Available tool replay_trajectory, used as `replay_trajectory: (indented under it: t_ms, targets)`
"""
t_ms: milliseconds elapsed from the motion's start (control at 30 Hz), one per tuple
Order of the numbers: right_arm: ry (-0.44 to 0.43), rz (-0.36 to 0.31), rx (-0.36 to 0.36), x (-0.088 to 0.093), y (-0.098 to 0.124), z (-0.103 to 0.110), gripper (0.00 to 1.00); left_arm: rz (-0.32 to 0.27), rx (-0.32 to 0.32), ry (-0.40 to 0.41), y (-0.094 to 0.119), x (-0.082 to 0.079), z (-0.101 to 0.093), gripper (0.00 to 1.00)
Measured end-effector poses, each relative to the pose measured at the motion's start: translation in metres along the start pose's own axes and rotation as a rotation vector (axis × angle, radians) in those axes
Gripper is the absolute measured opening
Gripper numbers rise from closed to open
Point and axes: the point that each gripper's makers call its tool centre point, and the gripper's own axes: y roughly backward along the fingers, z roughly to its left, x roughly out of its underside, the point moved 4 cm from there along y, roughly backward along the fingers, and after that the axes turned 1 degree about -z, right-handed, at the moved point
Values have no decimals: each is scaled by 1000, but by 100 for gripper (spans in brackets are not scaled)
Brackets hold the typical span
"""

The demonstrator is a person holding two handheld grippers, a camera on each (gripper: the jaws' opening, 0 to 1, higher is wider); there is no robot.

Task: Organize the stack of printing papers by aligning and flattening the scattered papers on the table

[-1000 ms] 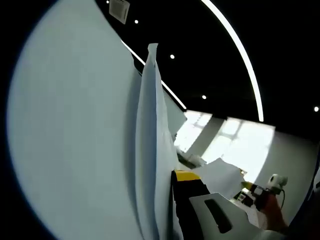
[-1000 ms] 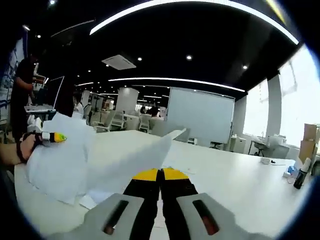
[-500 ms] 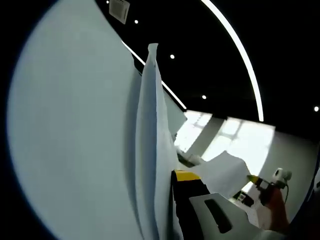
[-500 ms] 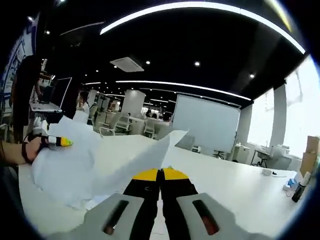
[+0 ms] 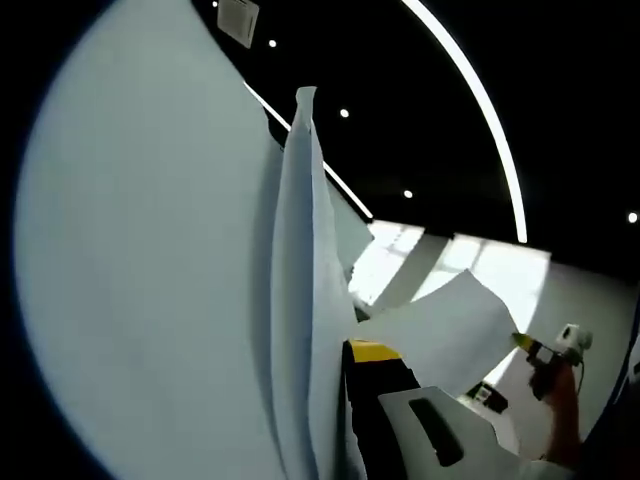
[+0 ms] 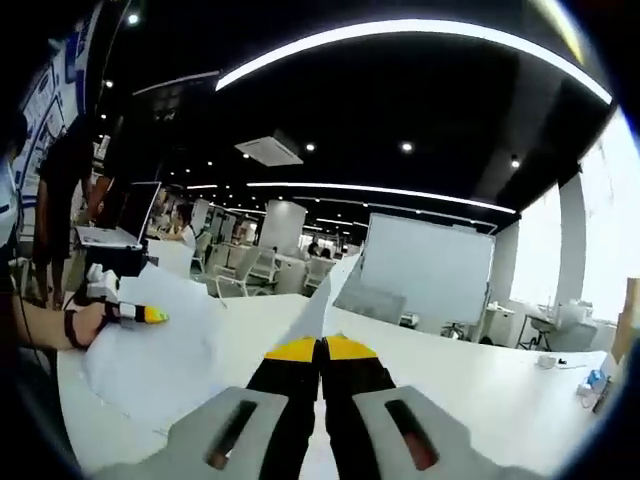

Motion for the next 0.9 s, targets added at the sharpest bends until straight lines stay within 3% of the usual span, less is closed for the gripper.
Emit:
replay_trajectory:
  t_ms: [267,900]
  targets:
    - [21,-26,-18,-13,1,3,0,0,0,0,0,0,0,6]
    - [78,-36,-14,-27,7,5,0,0,0,0,0,0,-1,6]
